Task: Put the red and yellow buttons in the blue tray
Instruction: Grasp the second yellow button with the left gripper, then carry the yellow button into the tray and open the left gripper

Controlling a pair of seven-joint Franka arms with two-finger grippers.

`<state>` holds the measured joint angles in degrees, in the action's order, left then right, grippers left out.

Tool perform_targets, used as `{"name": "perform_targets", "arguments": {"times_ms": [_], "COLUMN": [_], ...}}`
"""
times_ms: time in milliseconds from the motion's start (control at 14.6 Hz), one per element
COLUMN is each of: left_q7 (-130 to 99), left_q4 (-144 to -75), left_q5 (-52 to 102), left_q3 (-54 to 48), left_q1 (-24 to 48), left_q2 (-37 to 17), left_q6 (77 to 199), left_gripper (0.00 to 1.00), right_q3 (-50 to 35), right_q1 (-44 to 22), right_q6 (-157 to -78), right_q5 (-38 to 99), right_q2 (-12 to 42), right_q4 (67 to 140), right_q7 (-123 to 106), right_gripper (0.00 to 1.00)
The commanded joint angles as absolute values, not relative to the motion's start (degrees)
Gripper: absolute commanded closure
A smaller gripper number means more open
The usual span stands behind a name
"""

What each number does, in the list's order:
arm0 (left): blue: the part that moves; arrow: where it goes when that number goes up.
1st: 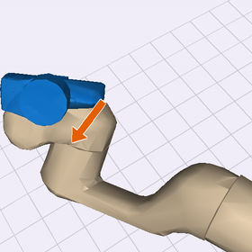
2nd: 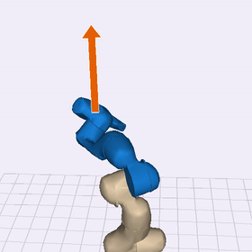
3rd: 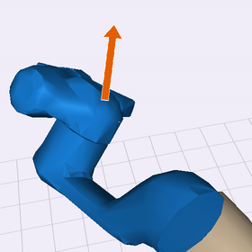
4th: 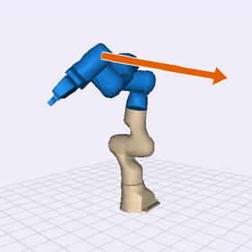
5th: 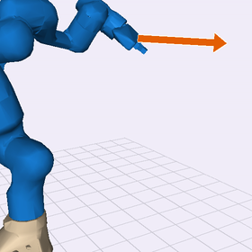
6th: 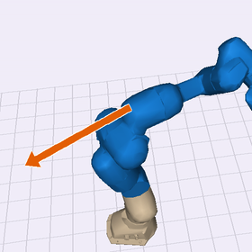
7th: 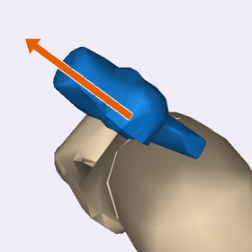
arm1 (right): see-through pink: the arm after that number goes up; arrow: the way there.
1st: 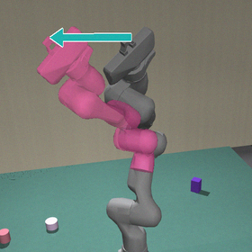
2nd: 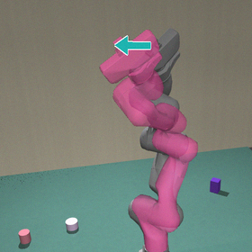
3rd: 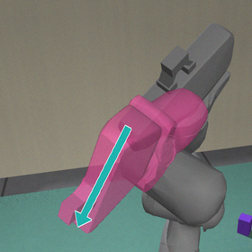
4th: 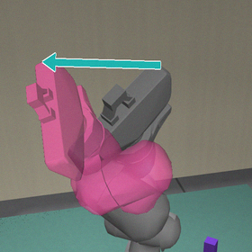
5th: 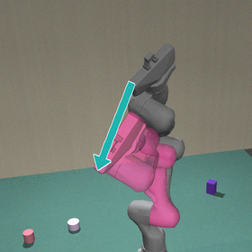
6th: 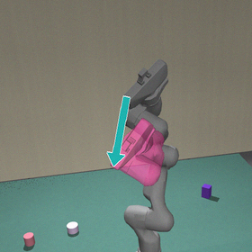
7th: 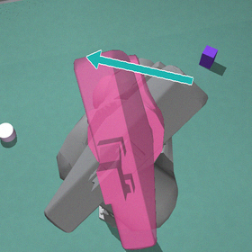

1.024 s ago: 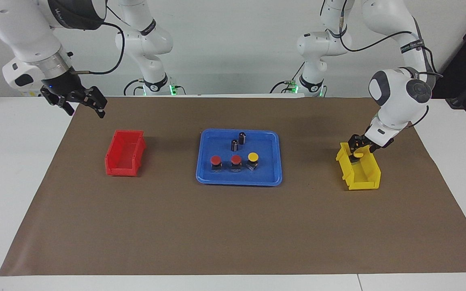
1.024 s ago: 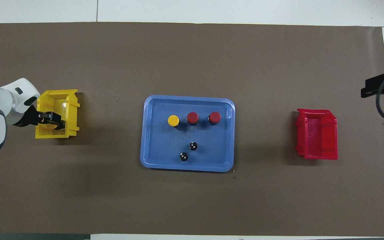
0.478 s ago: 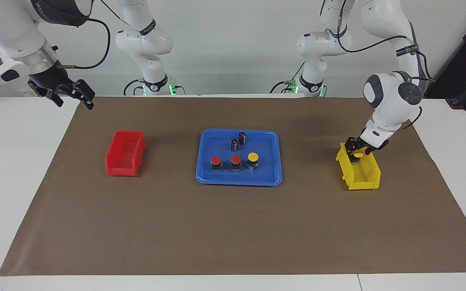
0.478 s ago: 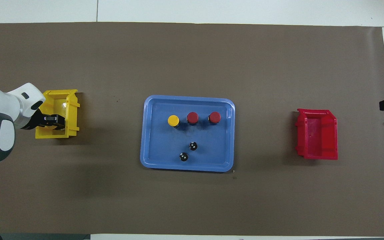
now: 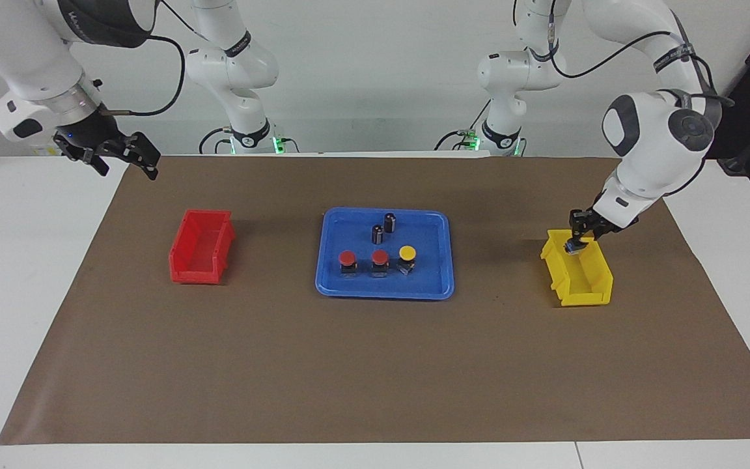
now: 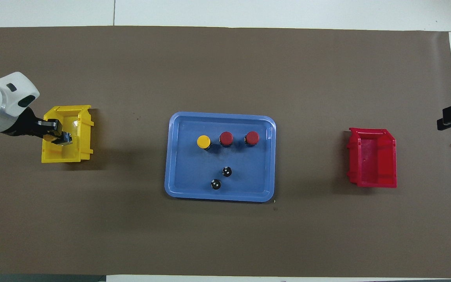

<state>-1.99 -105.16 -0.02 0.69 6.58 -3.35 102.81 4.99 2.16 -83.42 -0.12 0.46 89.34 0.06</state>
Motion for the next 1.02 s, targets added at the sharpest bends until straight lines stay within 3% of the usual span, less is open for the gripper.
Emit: {"name": "perform_targets", "arguments": {"times_ms": [0, 341, 956], "left_q7": [-18.0, -32.7, -38.6], "left_q4": [-101.6, -108.4, -111.6], "left_q5": [2.5, 5.4, 5.4], "left_q3": [0.8, 0.8, 0.9], "left_q1": [17.3, 29.8, 35.4], "left_q2": [-6.6, -6.9, -11.8], "left_q6": [102.0, 114.4, 124.1], "left_gripper": [0.99, 0.99, 0.99], "right_q3": [4.9, 4.9, 4.9], "right_q1": [2.2, 2.2, 2.2], "right_q6": [-84.0, -84.0, -84.0], "right_q5": [-0.4, -0.4, -0.3], "right_q2": [-0.4, -0.4, -0.4], "right_q4": [90.5, 90.5, 90.5], "right_q7": [-0.8, -0.8, -0.8], "right_gripper": [0.00, 0.00, 0.00]}}
